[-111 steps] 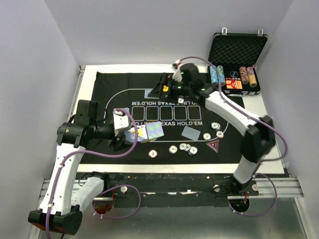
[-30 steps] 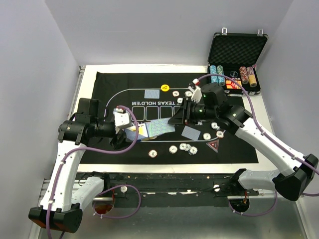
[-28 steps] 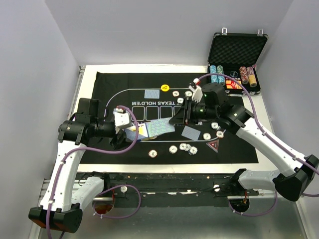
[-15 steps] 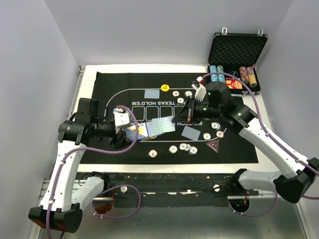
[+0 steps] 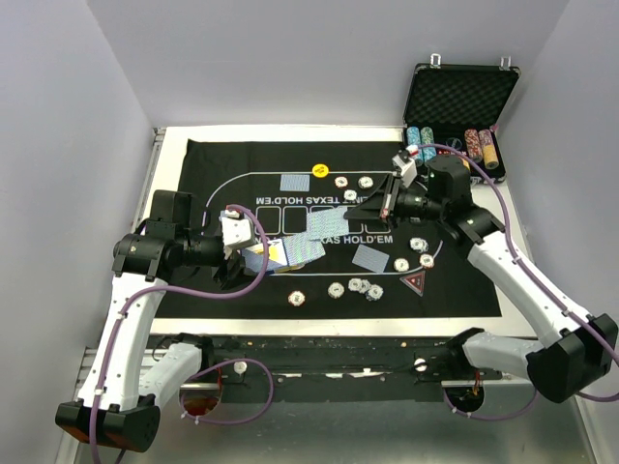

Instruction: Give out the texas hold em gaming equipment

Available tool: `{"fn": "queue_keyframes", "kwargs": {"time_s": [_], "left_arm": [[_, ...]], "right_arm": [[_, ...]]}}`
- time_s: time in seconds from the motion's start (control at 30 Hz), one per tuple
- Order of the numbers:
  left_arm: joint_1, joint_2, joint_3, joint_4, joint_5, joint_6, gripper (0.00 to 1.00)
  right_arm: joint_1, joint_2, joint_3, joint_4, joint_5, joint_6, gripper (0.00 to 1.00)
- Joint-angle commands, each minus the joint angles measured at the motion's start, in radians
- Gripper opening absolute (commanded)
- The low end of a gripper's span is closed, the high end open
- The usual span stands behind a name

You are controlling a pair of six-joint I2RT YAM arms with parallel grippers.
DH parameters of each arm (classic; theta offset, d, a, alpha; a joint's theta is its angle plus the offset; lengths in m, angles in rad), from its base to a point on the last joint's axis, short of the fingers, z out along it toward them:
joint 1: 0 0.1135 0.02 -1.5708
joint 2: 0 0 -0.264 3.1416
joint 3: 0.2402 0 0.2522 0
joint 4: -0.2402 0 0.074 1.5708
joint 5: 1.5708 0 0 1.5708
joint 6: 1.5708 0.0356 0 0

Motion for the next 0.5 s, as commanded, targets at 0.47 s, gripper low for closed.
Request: {"fn": "queue_keyframes", "kwargs": {"time_s": [0.47], "left_arm": [[0.004,-0.023,0.028,0.006,0.056,0.002,0.2]], "right_arm": [[-0.094,0.662,0.248,0.619,-0.122,0.19,0.01]]}}
